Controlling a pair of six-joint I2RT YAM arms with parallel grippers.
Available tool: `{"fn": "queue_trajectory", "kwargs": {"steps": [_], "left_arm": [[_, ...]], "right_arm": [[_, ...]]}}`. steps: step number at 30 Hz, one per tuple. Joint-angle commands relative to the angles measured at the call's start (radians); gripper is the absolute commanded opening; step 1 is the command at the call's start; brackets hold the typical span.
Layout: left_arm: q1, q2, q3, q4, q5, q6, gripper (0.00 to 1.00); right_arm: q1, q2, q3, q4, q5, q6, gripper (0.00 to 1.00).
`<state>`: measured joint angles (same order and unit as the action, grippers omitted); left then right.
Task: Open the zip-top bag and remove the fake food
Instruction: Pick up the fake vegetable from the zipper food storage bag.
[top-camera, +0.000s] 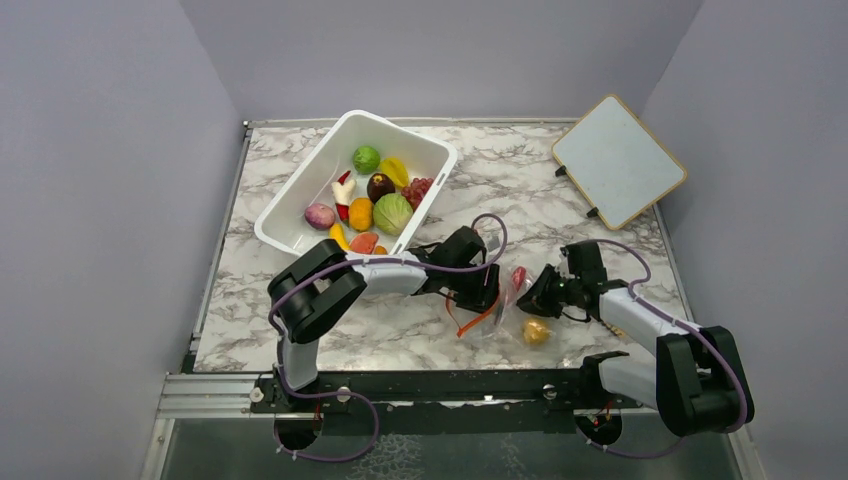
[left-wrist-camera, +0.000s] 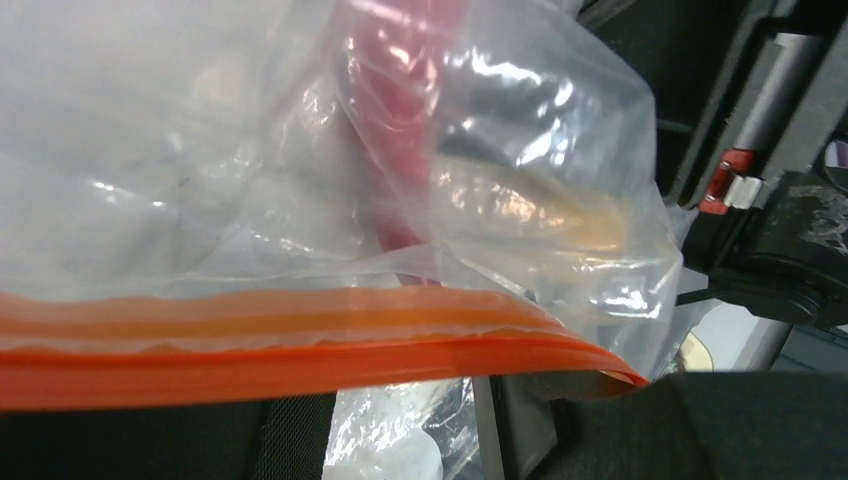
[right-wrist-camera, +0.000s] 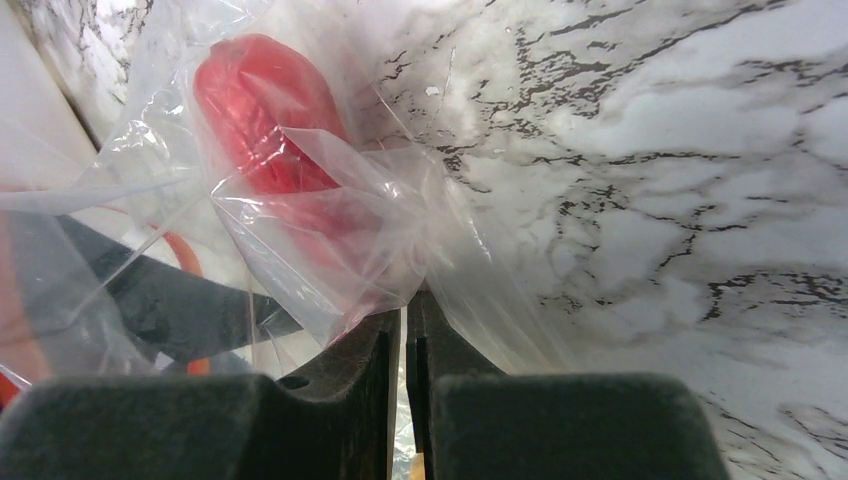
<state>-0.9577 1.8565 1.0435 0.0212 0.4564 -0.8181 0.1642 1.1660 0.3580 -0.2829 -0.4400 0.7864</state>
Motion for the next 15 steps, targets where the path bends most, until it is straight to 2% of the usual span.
{"fn": "queue_trajectory", "kwargs": {"steps": [1,4,15], "left_arm": [[-0.028,0.047,0.065,-0.077,-0.017,0.052,0.48],[-0.043,0.059,0.085,-0.113,-0.044,0.075,0.45],[-0.043,0.013,0.101,-0.228,-0.168,0.156,0.05]], "right_arm": [[0.005,0.001,-0.033,0.004,-0.016,0.008,0.09],[0.006,0.007,-0.031,0.005,-0.018,0.007,0.09],[0.006,-0.015,-0.021,-0.05,0.079,-0.007,0.1]]}}
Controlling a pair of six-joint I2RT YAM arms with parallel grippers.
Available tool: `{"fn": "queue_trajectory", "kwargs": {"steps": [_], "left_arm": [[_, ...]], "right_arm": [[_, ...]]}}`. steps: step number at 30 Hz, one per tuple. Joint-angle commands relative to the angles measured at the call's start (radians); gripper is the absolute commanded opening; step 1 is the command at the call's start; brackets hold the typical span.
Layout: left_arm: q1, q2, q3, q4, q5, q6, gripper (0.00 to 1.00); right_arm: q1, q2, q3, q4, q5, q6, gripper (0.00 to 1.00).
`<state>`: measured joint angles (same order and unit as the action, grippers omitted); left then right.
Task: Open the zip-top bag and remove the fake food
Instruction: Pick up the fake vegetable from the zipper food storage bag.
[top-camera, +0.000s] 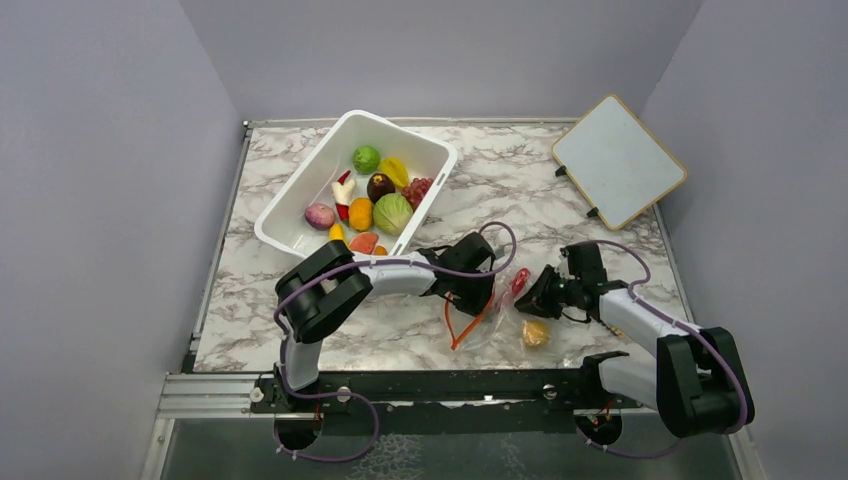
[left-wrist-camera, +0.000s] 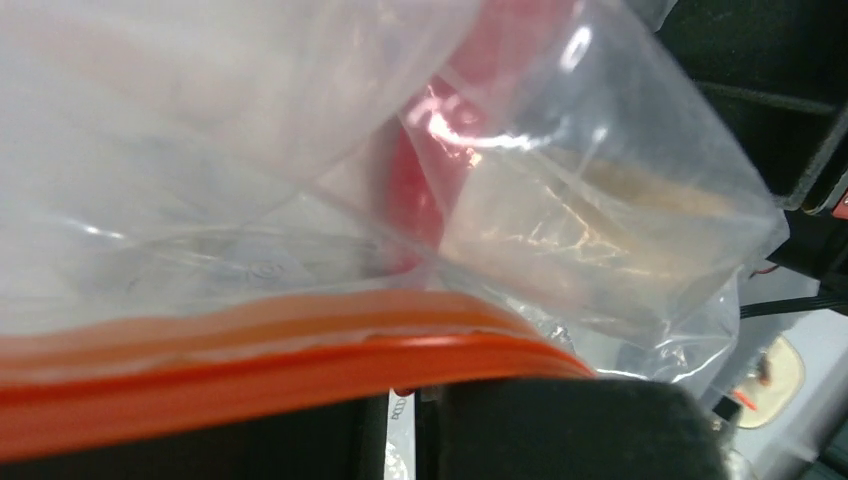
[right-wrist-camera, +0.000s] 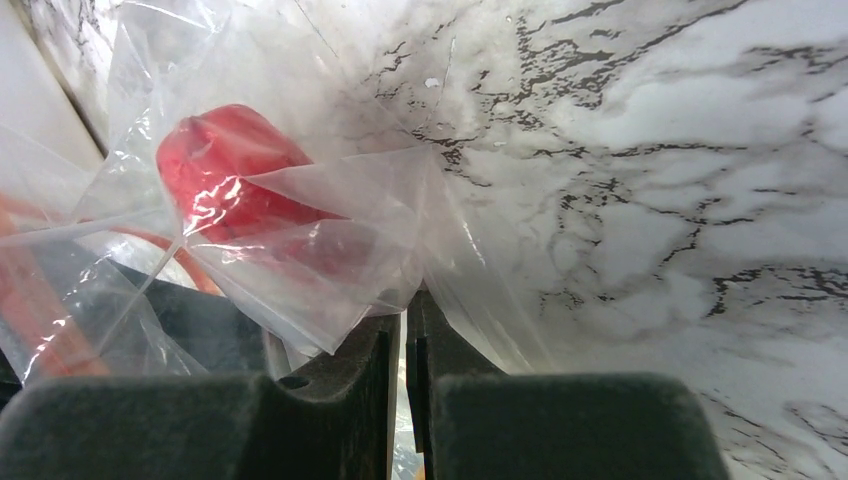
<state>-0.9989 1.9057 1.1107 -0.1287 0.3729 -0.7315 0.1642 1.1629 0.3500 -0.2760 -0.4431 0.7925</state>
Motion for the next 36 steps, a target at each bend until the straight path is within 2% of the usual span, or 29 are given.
{"fn": "queue_trajectory", "kwargs": {"steps": [1,7,12,16,24,29,36], "left_arm": [[-0.001,-0.04,0.036,-0.093,-0.096,0.08,0.02],[-0.001,-0.091,0.032,-0.203,-0.279,0.152,0.0],[-0.001,-0.08,0.066,-0.348,-0.364,0.243,0.0],[-0.001,-0.097,0.07,-0.393,-0.417,0.284,0.0],[-0.001,-0.1,0.107,-0.406,-0.451,0.29,0.0],[-0.001,-0.103,0.133,-0.406,-0.468,0.282,0.0],[-0.001,-0.113,0.148,-0.406,-0.438,0.315,0.0]], "right_arm": [[0.006,-0.014,-0.01,-0.063,0.093,-0.012,0.1],[0.006,-0.028,0.006,-0.096,0.155,-0.004,0.11],[0.006,-0.05,-0.005,-0.098,0.178,0.014,0.11],[0.006,-0.077,0.007,-0.102,0.171,0.009,0.11],[0.006,-0.178,0.114,-0.149,0.108,-0.057,0.13],[0.005,-0.217,0.191,-0.185,0.045,-0.122,0.19],[0.006,-0.205,0.195,-0.126,-0.11,-0.159,0.3]]}}
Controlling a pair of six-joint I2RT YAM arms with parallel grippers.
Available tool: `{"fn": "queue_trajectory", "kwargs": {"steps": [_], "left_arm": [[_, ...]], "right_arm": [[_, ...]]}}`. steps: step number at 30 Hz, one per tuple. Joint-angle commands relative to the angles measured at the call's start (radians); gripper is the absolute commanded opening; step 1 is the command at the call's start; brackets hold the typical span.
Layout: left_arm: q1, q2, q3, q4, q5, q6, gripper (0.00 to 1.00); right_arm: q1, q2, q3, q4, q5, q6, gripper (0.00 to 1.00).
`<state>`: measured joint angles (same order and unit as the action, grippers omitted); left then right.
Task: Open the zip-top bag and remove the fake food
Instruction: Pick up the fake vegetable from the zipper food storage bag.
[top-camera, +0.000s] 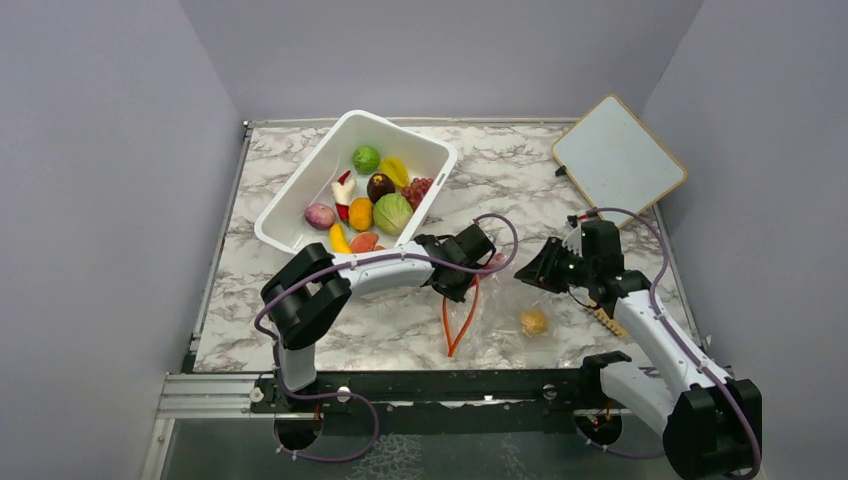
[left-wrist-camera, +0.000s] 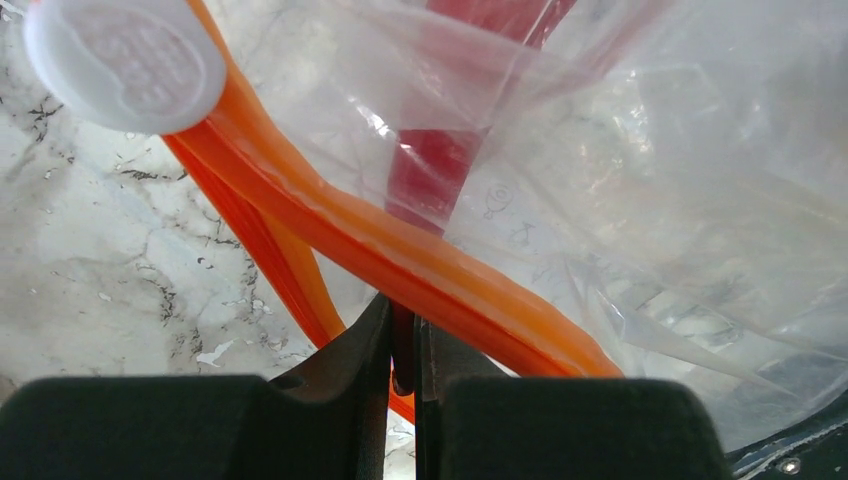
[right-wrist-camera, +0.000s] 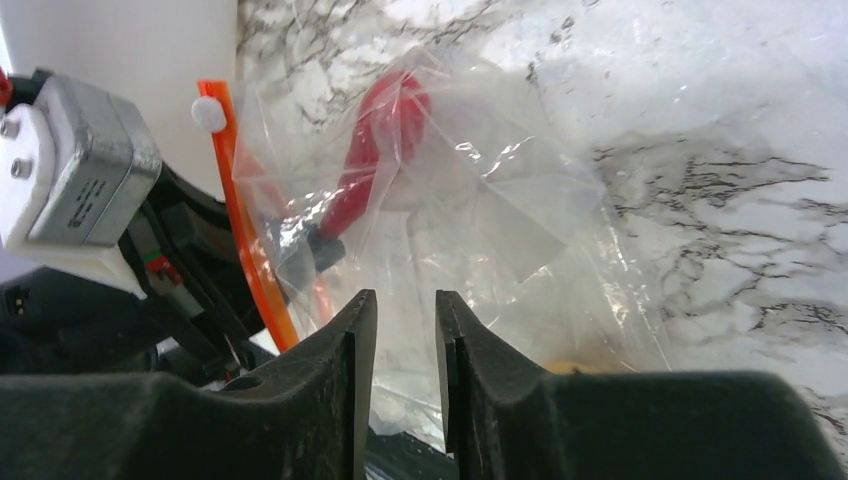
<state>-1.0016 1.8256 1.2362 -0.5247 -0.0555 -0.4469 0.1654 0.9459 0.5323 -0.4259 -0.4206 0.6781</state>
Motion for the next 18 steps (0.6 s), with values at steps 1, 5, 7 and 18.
{"fn": "queue_trajectory", "kwargs": {"steps": [1,5,7,18], "left_arm": [[0.002,-0.037,0.021,-0.011,-0.007,0.033,0.0],[0.002,-0.053,0.019,-0.011,-0.004,0.033,0.0],[0.003,-0.058,0.024,-0.011,-0.001,0.032,0.0],[0.002,-0.072,0.031,-0.011,0.034,0.024,0.0]], "right_arm": [[0.005,0.022,0.011,0.044,-0.171,-0.049,0.31],[0.006,0.039,0.007,0.1,-0.277,-0.058,0.38],[0.006,0.042,0.009,0.103,-0.296,-0.07,0.4],[0.038,0.103,0.006,0.126,-0.339,-0.103,0.56]]}}
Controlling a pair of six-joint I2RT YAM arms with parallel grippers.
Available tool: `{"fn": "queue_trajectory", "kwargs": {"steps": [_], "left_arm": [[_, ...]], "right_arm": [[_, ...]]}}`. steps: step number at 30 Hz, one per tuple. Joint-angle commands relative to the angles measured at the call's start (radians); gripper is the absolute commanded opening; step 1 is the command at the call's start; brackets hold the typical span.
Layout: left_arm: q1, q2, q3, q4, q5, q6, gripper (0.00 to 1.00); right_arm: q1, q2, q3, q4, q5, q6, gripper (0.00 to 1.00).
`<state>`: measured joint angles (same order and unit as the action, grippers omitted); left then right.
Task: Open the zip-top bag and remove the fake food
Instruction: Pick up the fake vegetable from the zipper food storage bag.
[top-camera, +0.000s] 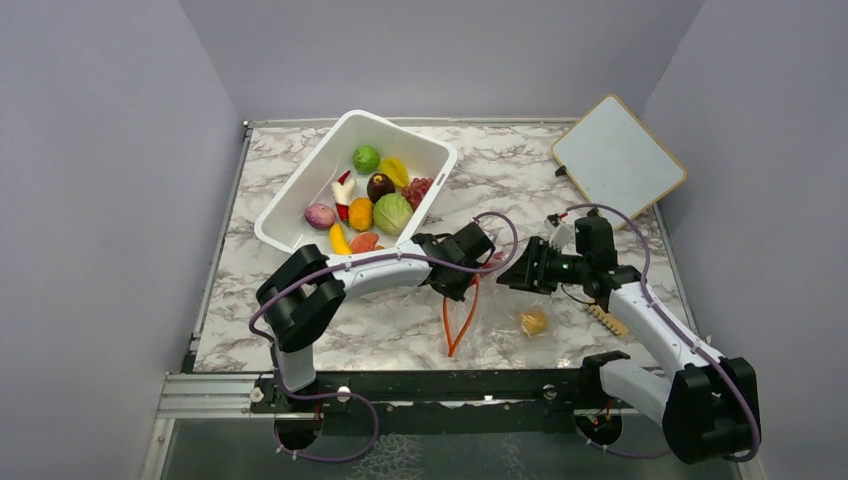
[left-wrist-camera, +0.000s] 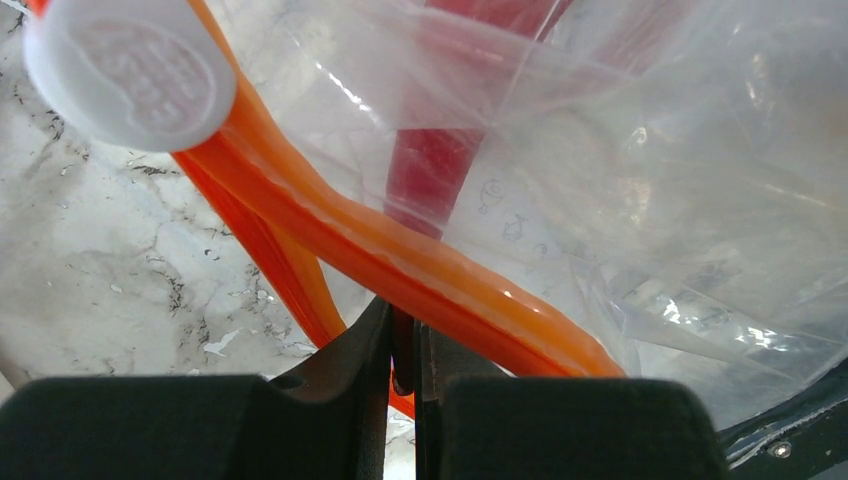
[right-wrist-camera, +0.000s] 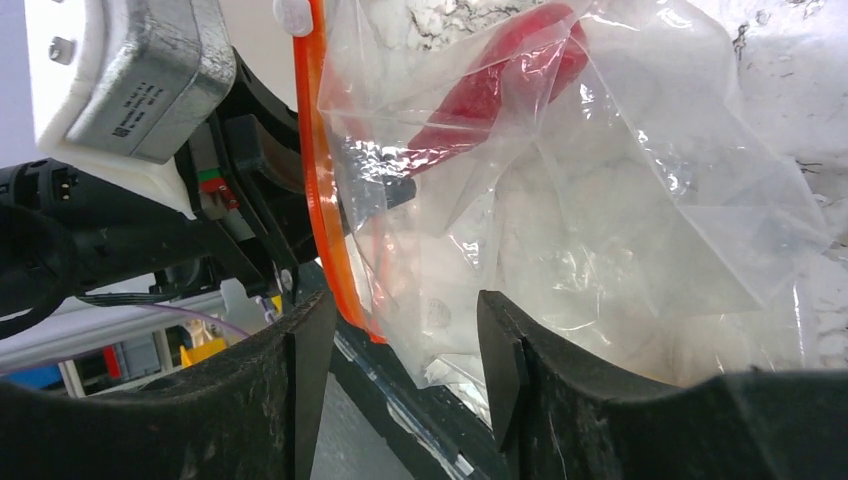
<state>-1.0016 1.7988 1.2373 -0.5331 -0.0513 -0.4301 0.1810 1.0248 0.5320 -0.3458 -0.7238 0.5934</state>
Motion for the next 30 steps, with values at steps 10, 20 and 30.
{"fn": "queue_trajectory", "kwargs": {"steps": [10,20,30], "left_arm": [[0.002,-0.069,0.027,-0.01,0.056,0.024,0.0],[0.002,-0.092,0.011,-0.068,0.054,0.068,0.0],[0.002,-0.061,0.092,-0.191,0.072,0.166,0.0]], "right_arm": [[0.063,0.072,0.048,0.017,0.228,0.055,0.13],[0.063,0.051,0.114,-0.076,0.472,0.073,0.01],[0.063,0.077,0.084,-0.089,0.434,0.043,0.01]]}}
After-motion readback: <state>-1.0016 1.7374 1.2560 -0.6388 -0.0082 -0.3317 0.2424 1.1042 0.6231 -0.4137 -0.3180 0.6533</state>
